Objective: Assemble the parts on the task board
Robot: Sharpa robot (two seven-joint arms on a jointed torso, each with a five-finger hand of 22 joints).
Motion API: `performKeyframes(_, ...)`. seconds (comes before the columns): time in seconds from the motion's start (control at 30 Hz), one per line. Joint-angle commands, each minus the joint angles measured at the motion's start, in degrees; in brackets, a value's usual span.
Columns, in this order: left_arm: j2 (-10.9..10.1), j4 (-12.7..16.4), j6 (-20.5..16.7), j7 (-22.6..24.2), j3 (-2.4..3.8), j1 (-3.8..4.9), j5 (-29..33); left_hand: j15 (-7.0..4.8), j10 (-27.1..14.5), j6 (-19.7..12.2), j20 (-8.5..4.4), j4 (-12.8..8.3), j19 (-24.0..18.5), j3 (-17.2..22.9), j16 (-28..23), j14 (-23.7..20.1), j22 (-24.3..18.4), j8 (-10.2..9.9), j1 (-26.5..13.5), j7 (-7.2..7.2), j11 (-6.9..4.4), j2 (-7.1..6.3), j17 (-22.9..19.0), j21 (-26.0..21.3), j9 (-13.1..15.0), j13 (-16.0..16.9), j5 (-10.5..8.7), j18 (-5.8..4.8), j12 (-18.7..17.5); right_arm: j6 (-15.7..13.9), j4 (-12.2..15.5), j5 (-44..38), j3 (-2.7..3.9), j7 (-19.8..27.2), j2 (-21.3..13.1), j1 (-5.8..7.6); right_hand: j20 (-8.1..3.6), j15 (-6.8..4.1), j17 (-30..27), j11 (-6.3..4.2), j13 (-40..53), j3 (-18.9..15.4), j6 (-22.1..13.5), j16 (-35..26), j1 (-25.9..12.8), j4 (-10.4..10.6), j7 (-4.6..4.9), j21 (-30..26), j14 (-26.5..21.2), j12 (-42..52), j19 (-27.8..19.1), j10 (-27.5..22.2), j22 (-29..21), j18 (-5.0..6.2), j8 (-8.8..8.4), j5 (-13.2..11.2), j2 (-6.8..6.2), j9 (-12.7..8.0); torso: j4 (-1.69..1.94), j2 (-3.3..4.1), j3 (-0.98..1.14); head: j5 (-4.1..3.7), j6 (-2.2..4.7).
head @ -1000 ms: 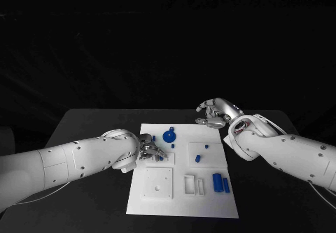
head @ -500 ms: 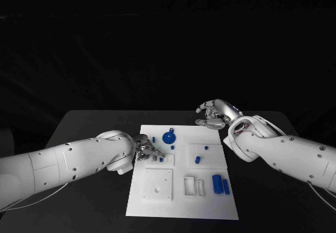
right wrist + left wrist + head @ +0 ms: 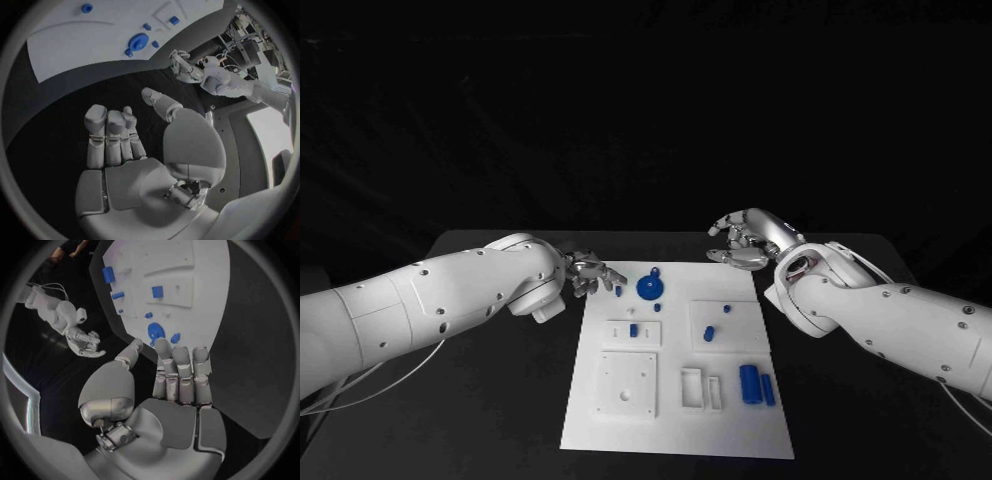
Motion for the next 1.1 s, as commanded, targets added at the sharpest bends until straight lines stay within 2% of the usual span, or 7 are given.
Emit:
performKeyframes(0.03,1.26,-2.36,2.86,-0.08,-0.01,0.01,0.01,0.70,-0.33,-0.98,-7.38,0.25,-0.56,0.08,-0.39,-0.13,-0.22,-0.67,0.64,0.29,0.39,0.02,-0.18,-0.48,-0.30,-0.14,0.41,-0.75,-0.46,0.14,-0.03,0.03,0.02,0.68,0.06,-0.02,0.07,-0.01,-0.06,-0.11,-0.09,-0.15,-0.33,-0.29,-0.13,0.13,0.62,-0.26,0.58,0.22,0.50,-0.24,0.10,6.77,-0.04,0.27,0.12,-0.07,-0.09,0.07,-0.03,0.16,0.13)
performKeyframes(0.27,4.46,-8.19,3.47,0.18,0.02,0.00,-3.40,1.09,-0.70,-2.48,-7.31,0.76,-0.92,-0.20,-0.64,-0.43,-0.49,-1.67,0.48,0.83,0.89,0.10,-0.32,-0.71,-0.75,-0.19,0.43,-1.01,-0.86,0.14,-0.12,0.05,0.02,0.71,0.21,-0.02,0.06,-0.01,-0.06,-0.11,-0.11,-0.15,-0.33,-0.29,-0.12,0.14,0.62,-0.27,0.59,0.23,0.51,-0.23,0.10,6.77,-0.04,0.28,0.13,-0.07,-0.15,0.13,-0.06,0.14,0.14)
performKeyframes(0.53,8.57,-14.73,5.63,0.62,-0.07,-0.28,-5.07,1.19,-0.76,-2.72,-7.34,2.04,-1.03,-0.33,-0.66,-0.47,-0.66,-1.86,-0.32,0.94,1.00,-0.13,-0.36,-0.78,-0.83,-0.12,0.30,-1.08,-0.93,0.15,-0.24,0.05,0.02,0.76,0.49,-0.02,0.05,-0.01,-0.06,-0.11,-0.13,-0.16,-0.34,-0.29,-0.11,0.14,0.62,-0.28,0.60,0.25,0.52,-0.23,0.11,6.77,-0.04,0.31,0.14,-0.08,-0.47,0.22,-0.05,0.11,0.05)
performKeyframes(0.77,9.86,-16.74,7.41,0.83,-0.11,-0.90,-5.14,1.23,-0.89,-3.02,-7.35,2.54,-1.15,-0.45,-0.65,-0.56,-0.70,-2.03,-0.57,1.04,1.10,-0.20,-0.36,-0.79,-0.88,-0.06,0.14,-1.10,-0.97,0.20,-0.33,0.05,0.02,0.78,0.61,-0.02,0.05,-0.01,-0.06,-0.11,-0.15,-0.17,-0.34,-0.28,-0.10,0.16,0.62,-0.28,0.61,0.27,0.53,-0.22,0.11,6.77,-0.05,0.33,0.17,-0.09,-0.68,0.38,-0.09,0.12,0.00)
performKeyframes(0.93,10.65,-18.14,8.33,0.91,-0.20,-1.18,-5.30,1.26,-0.94,-3.07,-7.35,2.83,-1.22,-0.54,-0.63,-0.61,-0.72,-2.07,-0.74,1.07,1.13,-0.18,-0.34,-0.79,-0.89,-0.03,0.08,-1.11,-0.97,0.18,-0.18,0.05,0.02,0.78,0.58,-0.02,0.04,-0.01,-0.05,-0.11,-0.17,-0.18,-0.34,-0.28,-0.11,0.17,0.62,-0.29,0.62,0.29,0.54,-0.22,0.12,6.77,-0.05,0.35,0.17,-0.10,-0.50,0.33,-0.06,-0.02,-0.08)
performKeyframes(1.1,11.18,-18.84,8.78,1.08,-0.36,-1.47,-5.30,1.27,-0.99,-3.13,-7.35,2.95,-1.26,-0.59,-0.61,-0.64,-0.72,-2.10,-0.81,1.09,1.15,-0.18,-0.34,-0.78,-0.89,-0.01,0.06,-1.11,-0.97,0.17,-0.18,0.05,0.02,0.81,0.64,-0.02,0.04,-0.01,-0.05,-0.11,-0.19,-0.19,-0.35,-0.28,-0.10,0.17,0.61,-0.29,0.63,0.30,0.55,-0.22,0.12,6.77,-0.05,0.36,0.17,-0.10,-0.54,0.31,-0.08,-0.04,-0.11)
